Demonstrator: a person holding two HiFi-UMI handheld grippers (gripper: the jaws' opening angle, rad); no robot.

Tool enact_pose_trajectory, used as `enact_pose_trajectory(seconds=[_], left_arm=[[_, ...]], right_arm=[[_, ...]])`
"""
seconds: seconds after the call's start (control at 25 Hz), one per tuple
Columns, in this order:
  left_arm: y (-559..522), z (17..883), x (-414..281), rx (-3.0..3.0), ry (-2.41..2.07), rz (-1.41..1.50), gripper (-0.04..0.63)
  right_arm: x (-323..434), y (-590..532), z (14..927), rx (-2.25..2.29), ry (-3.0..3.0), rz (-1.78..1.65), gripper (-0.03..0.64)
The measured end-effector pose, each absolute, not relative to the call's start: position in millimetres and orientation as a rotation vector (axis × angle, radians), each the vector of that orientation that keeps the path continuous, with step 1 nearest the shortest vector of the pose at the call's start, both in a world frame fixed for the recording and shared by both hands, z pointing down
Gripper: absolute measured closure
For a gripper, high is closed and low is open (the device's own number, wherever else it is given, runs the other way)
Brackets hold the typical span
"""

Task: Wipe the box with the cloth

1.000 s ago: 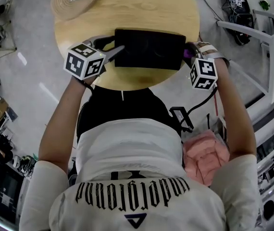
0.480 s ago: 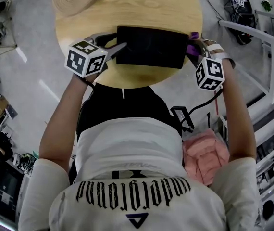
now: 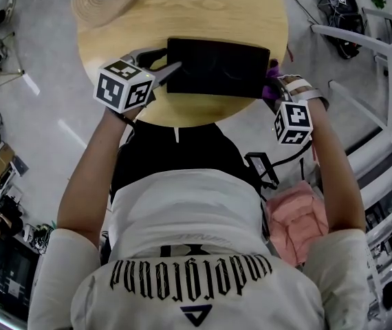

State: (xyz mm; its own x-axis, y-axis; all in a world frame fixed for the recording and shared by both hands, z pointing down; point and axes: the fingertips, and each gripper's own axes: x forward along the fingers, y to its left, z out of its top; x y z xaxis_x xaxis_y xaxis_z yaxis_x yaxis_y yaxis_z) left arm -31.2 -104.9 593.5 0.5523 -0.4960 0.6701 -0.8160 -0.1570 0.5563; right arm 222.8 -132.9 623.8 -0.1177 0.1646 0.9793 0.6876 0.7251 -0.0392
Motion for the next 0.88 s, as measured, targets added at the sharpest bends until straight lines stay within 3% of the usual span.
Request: enact_pose_trajectory(seconds=[0.48, 0.88], left_arm=[[-107.1, 593.7, -32.3, 1.806, -1.063, 0.403, 0.385], [-110.0, 595.4, -36.5, 1.786, -1.052, 0.384, 0.384]], right_arm=[[169.5, -232.6, 620.4, -0.695, -1.629, -0.599, 0.472], [155.5, -252.2, 625.6, -1.130, -1.207, -1.036, 0.470]])
